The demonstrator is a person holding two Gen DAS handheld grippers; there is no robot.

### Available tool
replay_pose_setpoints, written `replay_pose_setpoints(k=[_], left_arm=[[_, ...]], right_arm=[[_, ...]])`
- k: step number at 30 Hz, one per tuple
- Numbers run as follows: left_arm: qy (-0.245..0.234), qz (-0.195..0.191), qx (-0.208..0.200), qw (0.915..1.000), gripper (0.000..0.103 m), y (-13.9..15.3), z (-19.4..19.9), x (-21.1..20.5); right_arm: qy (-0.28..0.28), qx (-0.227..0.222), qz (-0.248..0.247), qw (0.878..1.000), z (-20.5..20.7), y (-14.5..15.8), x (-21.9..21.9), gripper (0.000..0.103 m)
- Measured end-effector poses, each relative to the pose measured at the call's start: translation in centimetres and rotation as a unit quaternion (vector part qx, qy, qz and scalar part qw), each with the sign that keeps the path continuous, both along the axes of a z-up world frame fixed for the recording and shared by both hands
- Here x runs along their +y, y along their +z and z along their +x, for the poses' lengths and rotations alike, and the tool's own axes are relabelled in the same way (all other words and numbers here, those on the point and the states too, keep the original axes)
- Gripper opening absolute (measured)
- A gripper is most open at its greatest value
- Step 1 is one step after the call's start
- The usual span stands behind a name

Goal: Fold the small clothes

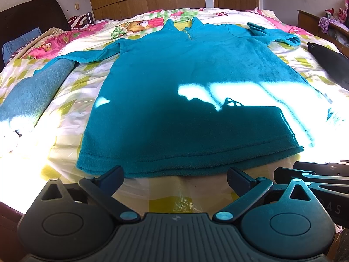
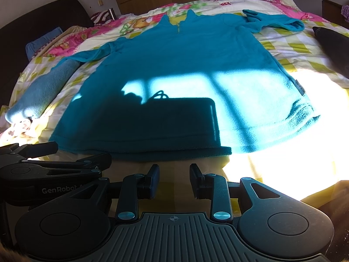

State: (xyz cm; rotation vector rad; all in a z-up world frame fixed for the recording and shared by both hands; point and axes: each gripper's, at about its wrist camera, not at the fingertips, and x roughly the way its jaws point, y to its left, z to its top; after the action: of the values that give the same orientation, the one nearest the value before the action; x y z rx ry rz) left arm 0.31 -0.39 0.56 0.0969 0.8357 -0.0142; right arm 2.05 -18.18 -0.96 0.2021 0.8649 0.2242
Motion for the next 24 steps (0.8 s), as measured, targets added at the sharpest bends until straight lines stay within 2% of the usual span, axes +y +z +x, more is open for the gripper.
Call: replay_pose_setpoints(k=[12, 19, 24], left_arm=[[-0.002, 0.0, 0.004, 1.0, 0.103, -0.18, 0.15, -0.13], [-0.007, 0.007, -0.009, 0.9999, 0.103, 0.11, 0.23, -0.4], [-0.016, 0.005, 0.002, 0.9999, 0.103, -0.34, 0.86, -0.74]], right_arm=[[0.002, 0.001, 0.003, 1.0, -0.03, 0.11, 0.04, 0.03], [0.001, -0.003, 0.005, 1.0, -0.09, 0.28, -0.19, 0.03], [-0.004, 0.007, 0.005, 1.0, 0.33, 0.05, -0.47, 0.03]])
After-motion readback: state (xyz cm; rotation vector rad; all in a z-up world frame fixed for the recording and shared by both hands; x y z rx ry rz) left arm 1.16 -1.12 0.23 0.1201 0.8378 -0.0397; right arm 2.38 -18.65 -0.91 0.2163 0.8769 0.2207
